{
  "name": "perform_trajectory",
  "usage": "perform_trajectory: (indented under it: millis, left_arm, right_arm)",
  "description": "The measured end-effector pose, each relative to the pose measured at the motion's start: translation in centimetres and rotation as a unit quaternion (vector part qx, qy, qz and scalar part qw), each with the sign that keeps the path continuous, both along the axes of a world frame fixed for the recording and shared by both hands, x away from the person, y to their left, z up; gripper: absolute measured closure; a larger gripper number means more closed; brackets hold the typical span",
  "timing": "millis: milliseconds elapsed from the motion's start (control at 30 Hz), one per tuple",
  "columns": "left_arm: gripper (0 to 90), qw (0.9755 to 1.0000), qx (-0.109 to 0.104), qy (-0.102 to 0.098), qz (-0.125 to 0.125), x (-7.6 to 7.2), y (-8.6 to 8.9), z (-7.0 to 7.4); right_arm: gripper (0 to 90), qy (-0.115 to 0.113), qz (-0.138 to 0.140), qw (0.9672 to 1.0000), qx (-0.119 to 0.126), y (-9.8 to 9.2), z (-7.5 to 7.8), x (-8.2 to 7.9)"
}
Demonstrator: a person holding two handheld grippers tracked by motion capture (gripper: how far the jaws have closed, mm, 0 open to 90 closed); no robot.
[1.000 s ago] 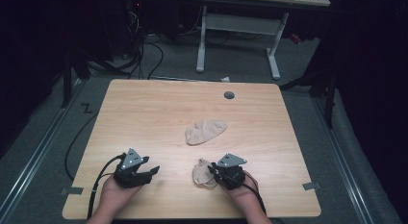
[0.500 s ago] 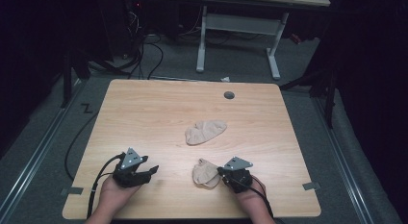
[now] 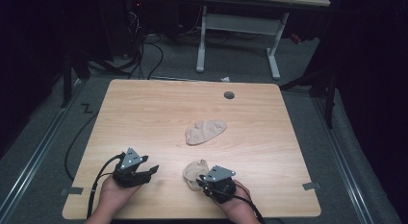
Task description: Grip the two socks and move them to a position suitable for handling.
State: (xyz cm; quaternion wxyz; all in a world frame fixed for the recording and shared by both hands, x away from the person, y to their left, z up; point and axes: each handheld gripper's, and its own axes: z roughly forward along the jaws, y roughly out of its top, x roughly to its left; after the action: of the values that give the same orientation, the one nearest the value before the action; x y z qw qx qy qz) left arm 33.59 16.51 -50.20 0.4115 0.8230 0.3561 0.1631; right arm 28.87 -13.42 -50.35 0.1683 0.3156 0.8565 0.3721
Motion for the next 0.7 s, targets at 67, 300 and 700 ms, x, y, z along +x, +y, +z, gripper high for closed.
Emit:
perform_trajectory:
  millis: [67, 300, 700]
  left_arm:
    - [44.0, 1.0000, 0.002, 0.002, -0.002, 0.0, -0.2, -0.1]
    - [43.9, 0.9999, 0.008, 0.001, -0.007, -0.3, -0.4, 0.0]
    - [44.0, 0.9997, 0.008, 0.005, -0.023, -0.7, -1.3, 0.1]
  right_arm:
    - [66.4, -0.007, 0.003, 0.9999, 0.007, 1.5, 0.3, 0.5]
    - [62.6, -0.034, 0.005, 0.9965, -0.077, 5.4, -0.7, 2.1]
    - [85.9, -0.028, -0.008, 0.9993, -0.024, 4.0, 0.2, 2.0]
